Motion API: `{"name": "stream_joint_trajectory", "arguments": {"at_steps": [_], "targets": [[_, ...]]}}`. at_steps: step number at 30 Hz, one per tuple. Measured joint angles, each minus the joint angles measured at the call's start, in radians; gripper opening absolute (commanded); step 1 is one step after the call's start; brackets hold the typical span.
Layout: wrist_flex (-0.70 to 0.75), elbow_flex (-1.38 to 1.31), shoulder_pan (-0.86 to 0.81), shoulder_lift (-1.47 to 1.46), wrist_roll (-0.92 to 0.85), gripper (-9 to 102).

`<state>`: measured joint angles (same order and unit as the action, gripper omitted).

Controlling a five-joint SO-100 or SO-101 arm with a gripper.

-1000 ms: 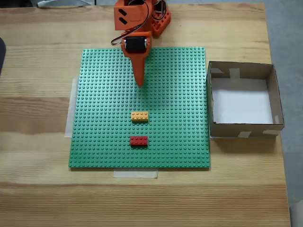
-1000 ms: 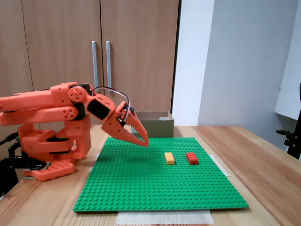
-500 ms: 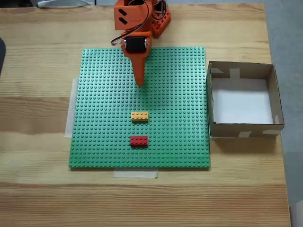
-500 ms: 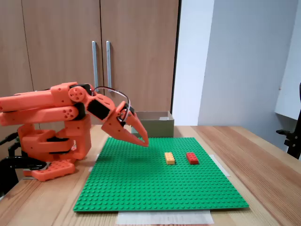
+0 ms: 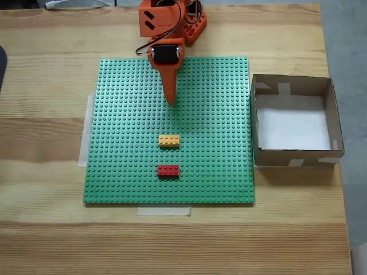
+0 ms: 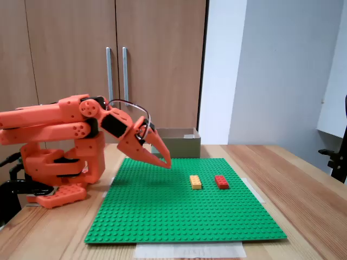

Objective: Pick the yellow lego block and put it in the box.

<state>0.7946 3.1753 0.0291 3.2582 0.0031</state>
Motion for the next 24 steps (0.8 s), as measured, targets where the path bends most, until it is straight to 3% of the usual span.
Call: {"name": "stream_joint_trajectory", "arguments": {"at_steps": [12,24], "targets": [[-0.014,-0.074,0.008,-0.215,-0.023,-1],[0.094,-0.526,0.006,-0.735,0.005,2]]}}
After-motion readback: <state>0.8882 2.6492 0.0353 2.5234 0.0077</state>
